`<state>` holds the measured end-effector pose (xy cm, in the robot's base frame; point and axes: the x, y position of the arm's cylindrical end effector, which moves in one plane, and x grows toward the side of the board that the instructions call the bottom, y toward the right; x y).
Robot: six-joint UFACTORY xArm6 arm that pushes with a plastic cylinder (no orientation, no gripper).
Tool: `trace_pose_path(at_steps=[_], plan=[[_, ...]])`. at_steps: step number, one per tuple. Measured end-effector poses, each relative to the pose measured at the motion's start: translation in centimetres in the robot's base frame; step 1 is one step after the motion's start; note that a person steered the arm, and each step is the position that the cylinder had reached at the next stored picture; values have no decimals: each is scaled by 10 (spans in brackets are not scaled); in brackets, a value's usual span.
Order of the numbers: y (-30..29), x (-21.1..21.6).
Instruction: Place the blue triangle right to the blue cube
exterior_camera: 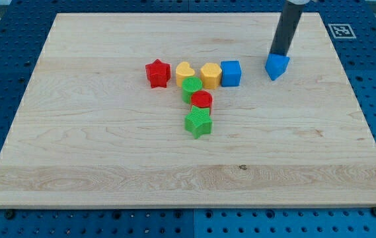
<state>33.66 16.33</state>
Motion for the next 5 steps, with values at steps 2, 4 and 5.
trace_pose_path(at_steps=[2, 4, 5], plan=[[2, 3], [14, 16], [7, 17]])
